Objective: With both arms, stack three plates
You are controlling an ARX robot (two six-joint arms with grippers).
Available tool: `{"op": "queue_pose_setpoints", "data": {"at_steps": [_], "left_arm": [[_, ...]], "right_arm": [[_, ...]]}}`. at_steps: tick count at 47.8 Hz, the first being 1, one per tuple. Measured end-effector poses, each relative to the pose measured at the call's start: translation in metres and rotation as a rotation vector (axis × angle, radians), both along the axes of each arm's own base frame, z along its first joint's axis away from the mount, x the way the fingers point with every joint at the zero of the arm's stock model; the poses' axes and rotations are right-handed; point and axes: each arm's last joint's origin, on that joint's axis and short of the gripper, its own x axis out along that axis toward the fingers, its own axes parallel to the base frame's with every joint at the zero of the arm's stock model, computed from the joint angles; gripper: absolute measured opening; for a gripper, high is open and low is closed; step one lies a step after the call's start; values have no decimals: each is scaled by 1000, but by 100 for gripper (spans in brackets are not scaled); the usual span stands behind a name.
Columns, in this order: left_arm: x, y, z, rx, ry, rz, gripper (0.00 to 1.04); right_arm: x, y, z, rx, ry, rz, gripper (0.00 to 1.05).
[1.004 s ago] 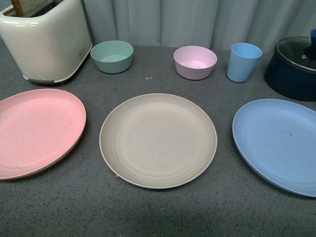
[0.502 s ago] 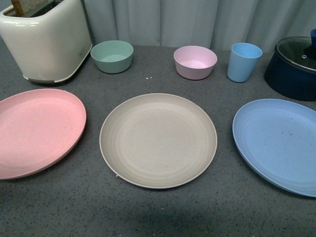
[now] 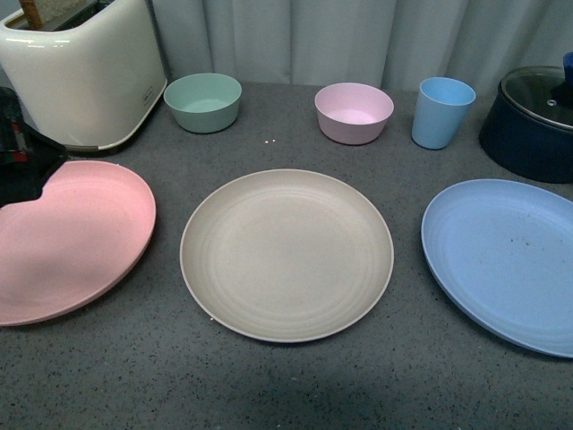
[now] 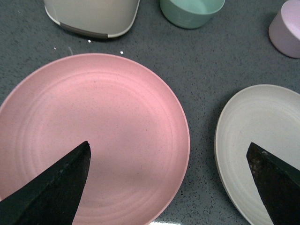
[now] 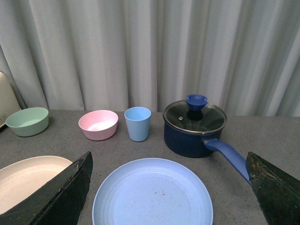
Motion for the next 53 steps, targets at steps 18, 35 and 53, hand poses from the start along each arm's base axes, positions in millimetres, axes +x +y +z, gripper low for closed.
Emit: {"op": "queue_pose_setpoints", "data": {"at_steps": [18,35,53], "left_arm": [[58,11,-36,61,185,-3,98],[87,56,-41,133,242,121,98],[80,103,-55,102,393,133,98]], "right_arm": [[0,0,0,0,0,0,95],[0,0,0,0,0,0,95],[0,0,0,0,0,0,95]]}}
